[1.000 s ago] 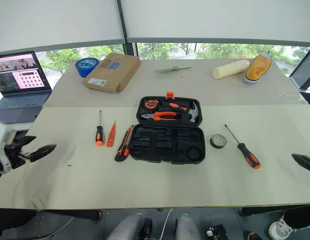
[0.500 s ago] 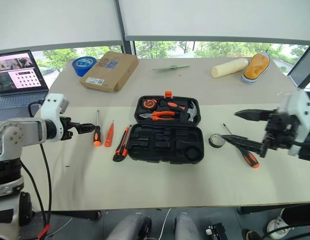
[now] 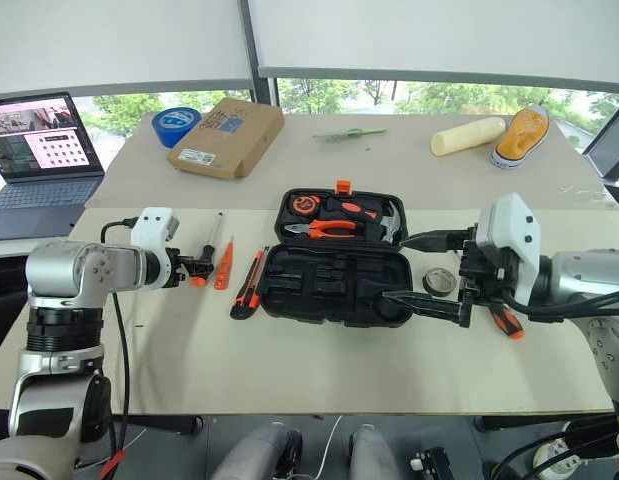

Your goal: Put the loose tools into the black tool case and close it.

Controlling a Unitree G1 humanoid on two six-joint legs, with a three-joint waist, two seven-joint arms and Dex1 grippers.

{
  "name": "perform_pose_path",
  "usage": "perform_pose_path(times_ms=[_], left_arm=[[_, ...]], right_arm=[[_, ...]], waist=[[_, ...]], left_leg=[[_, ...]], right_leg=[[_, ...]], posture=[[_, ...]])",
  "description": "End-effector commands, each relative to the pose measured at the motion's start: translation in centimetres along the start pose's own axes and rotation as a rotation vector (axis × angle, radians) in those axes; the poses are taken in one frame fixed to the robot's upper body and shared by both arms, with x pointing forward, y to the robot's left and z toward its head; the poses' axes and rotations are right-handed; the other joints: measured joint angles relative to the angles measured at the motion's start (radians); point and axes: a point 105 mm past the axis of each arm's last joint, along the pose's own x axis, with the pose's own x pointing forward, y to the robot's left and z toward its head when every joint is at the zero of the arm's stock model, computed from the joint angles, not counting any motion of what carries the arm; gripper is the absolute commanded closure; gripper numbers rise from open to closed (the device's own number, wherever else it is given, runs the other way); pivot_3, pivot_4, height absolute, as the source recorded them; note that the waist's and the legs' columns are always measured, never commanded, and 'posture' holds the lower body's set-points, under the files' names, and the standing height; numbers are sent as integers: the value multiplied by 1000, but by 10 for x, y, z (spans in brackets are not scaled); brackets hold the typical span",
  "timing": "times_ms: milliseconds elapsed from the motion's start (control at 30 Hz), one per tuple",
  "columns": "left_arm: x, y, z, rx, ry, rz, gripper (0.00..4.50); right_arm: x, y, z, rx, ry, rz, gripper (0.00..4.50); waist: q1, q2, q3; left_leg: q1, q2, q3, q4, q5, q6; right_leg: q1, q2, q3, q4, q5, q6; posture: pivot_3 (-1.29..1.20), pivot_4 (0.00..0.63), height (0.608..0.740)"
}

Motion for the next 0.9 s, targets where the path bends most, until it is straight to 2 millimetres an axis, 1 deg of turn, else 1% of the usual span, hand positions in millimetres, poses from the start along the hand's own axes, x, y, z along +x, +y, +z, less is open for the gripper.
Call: perform_pose_path(times_ms=[33,167,267,300,333,367,400,433,467,500,567,600,633,700,800,833,900], left_arm=[[7,6,-7,-16,29,39,2193],[6,20,-6,-42,13,85,3537],[0,30,2,-39,-18,97,3583],[-3,32,9,-17,-46,94,3583],[-6,33,17,20,-78,86,3583],[-13,28,38,144,-180,46,3583],[-21,17,58,324,-283,-13,3583],[-28,5,71,498,-351,-71,3583],[-31,-3,75,615,-381,-112,3583],[-37,-15,83,714,-424,-184,3583],[-43,-30,93,822,-473,-275,3583],[-45,-38,97,870,-494,-319,3583],[-47,-54,98,984,-514,-401,3583],[-48,-76,96,1159,-515,-513,3583],[-30,-127,95,1273,-468,-669,3583],[-27,-140,93,1306,-453,-712,3583],[-21,-158,87,1358,-412,-770,3583]], right_arm=[[2,1,12,-33,-32,5,0],[2,0,13,-31,-34,-7,0],[-2,-1,10,-23,-23,-27,0],[-3,-1,9,-19,-15,-35,0],[-5,-1,7,-14,-8,-42,0],[-7,-1,5,-6,0,-51,0],[-9,-1,4,1,9,-62,0],[-11,-1,2,6,16,-70,0],[-12,-1,1,10,21,-76,0],[-13,-1,0,13,26,-85,0],[-15,-1,-2,19,34,-95,0],[-17,-2,-3,21,37,-102,0],[-19,-3,-4,25,43,-118,0],[-22,-5,-7,30,51,-143,0],[-28,-7,-11,50,54,-193,0],[-29,-7,-12,54,55,-202,0],[-31,-6,-13,54,60,-216,0]], waist=[[0,0,0],[-1,0,0],[-2,0,0],[-5,0,0],[-8,0,0],[-13,-1,0],[-16,-2,1],[-16,-3,2],[-15,-3,2],[-13,-3,2],[1,-3,2],[8,-3,2],[10,-3,2],[12,-3,2],[23,-4,3],[25,-4,3],[21,-5,3]], left_leg=[[0,0,0,1,0,0],[1,0,0,2,0,1],[1,0,0,2,-1,2],[2,0,0,2,-1,2],[2,1,0,2,-1,2],[2,1,0,2,-1,2],[1,3,0,3,-1,2],[-1,3,0,2,0,1],[-2,3,0,2,1,-1],[-3,3,-1,2,3,-5],[-4,2,-1,2,1,-12],[-5,2,-2,3,0,-11],[-5,2,-1,5,-3,-5],[-6,1,-1,6,-6,-1],[-8,0,-1,7,-1,6],[-9,0,-1,9,-1,7],[-10,0,0,9,-2,9]], right_leg=[[0,0,0,1,0,0],[0,0,0,3,0,0],[0,0,0,4,0,0],[0,0,0,4,0,0],[0,1,0,4,1,-2],[0,2,0,5,1,-2],[-1,3,0,4,2,-3],[-2,3,0,4,2,-4],[-3,3,1,4,2,-4],[-4,2,1,3,3,-5],[-2,-1,0,-2,3,-5],[-2,-2,0,-3,3,-5],[-1,-2,0,-4,4,-5],[-1,-2,0,-5,4,-4],[-1,-2,-1,-4,4,-3],[-1,0,-3,-5,5,-3],[-2,2,-3,-4,5,-1]], posture=[[0,150,738],[0,150,738],[0,150,738],[0,150,738],[0,150,738],[0,150,738],[0,150,738],[0,150,738],[0,150,738],[0,150,738],[0,150,738],[0,150,738],[0,150,738],[0,150,738],[0,150,738],[0,150,738],[0,150,738]])
